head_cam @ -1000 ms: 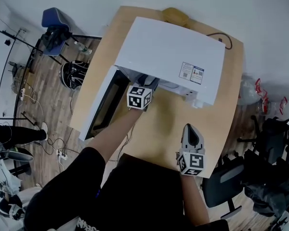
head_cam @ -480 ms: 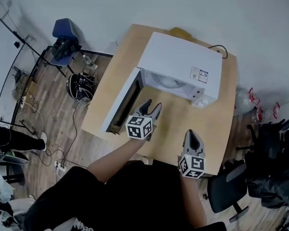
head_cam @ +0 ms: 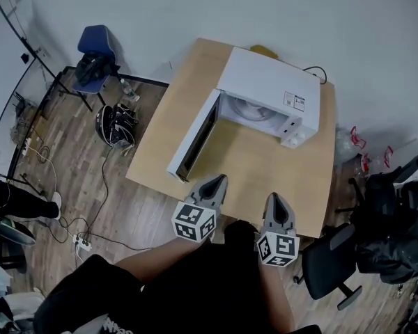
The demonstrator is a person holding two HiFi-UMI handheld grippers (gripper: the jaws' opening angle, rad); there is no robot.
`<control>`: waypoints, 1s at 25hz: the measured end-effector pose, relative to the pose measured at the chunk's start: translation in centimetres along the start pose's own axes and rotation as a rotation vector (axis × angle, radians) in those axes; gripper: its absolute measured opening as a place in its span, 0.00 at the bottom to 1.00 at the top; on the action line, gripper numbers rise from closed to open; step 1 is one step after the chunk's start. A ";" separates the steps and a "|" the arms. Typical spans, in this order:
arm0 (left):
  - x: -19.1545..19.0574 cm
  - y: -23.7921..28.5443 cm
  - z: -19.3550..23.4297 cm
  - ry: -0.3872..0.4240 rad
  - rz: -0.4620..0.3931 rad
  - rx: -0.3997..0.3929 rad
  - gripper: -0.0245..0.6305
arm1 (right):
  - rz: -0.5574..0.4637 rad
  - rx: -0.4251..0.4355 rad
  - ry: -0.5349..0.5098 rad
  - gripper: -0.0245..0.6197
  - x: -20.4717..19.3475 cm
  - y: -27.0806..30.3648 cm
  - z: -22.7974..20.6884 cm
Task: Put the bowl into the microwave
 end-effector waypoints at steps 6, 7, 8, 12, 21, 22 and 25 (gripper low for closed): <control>0.3 -3.9 -2.2 0.057 -0.034 -0.023 0.06 | -0.003 0.023 -0.053 0.13 0.5 -2.0 2.4; 0.6 -4.0 -2.4 0.079 -0.037 -0.022 0.06 | -0.010 0.027 -0.056 0.13 0.6 -2.0 2.7; 0.8 -4.1 -2.7 0.094 -0.034 -0.024 0.06 | -0.019 0.033 -0.056 0.13 0.7 -2.2 2.9; 0.8 -4.8 -3.9 0.144 -0.016 -0.029 0.06 | -0.040 0.062 -0.090 0.13 1.2 -3.0 4.0; 0.6 -5.2 -6.5 0.252 -0.022 -0.049 0.06 | -0.039 0.107 -0.094 0.13 1.7 -3.7 4.0; 0.7 -5.0 -6.6 0.256 -0.026 -0.050 0.06 | -0.043 0.108 -0.093 0.13 1.8 -3.8 3.9; 0.7 -4.2 -7.2 0.257 -0.024 -0.062 0.06 | -0.051 0.089 -0.085 0.13 1.9 -4.2 3.1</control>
Point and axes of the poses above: the fingertips, and each gripper's own axes: y forward along the fingers, z to its left, x out of its top, the point moved 5 cm from there along -y, backward along the fingers, and after that the axes turned 1 degree about y, right-handed, at the moved point
